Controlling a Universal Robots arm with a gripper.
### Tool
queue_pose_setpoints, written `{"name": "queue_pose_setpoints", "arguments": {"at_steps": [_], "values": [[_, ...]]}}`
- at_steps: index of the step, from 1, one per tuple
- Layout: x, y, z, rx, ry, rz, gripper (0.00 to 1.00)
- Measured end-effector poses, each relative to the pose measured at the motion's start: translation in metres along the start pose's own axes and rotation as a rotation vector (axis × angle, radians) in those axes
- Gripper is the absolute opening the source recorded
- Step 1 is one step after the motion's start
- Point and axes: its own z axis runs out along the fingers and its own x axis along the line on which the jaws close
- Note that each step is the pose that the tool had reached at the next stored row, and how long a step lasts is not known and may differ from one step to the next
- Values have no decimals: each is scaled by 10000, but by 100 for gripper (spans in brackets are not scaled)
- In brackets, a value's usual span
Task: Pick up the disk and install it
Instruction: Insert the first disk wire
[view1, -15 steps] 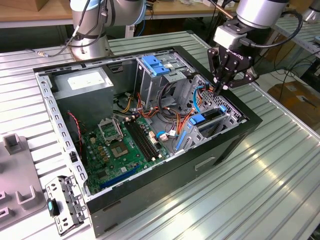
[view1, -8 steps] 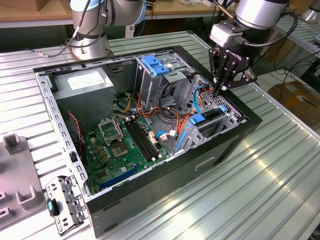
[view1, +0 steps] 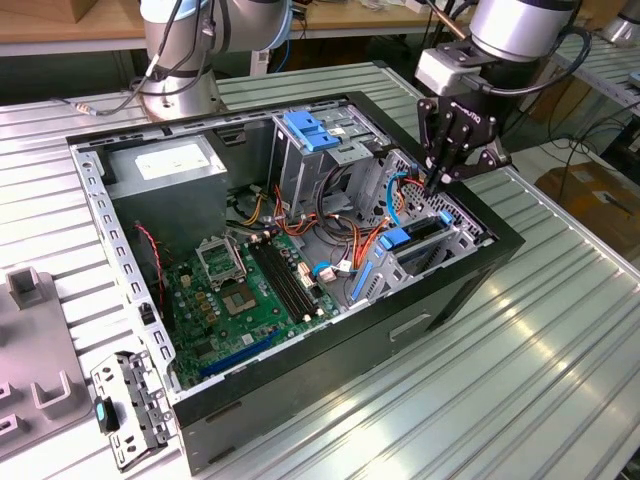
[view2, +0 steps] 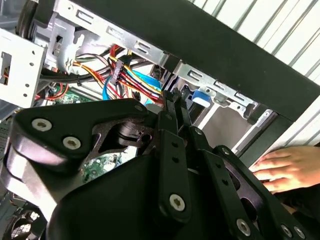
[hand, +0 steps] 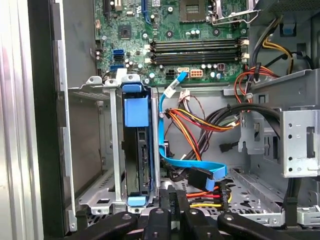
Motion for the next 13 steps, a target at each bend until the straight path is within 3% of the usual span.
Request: {"name": "queue_pose_setpoints", "arguments": {"at_steps": [4, 9, 13], "values": [[13, 47, 5, 1, 1, 1, 17], [146, 83, 27, 1, 1, -11, 17], [165, 129, 67, 4, -9, -112, 17]]}}
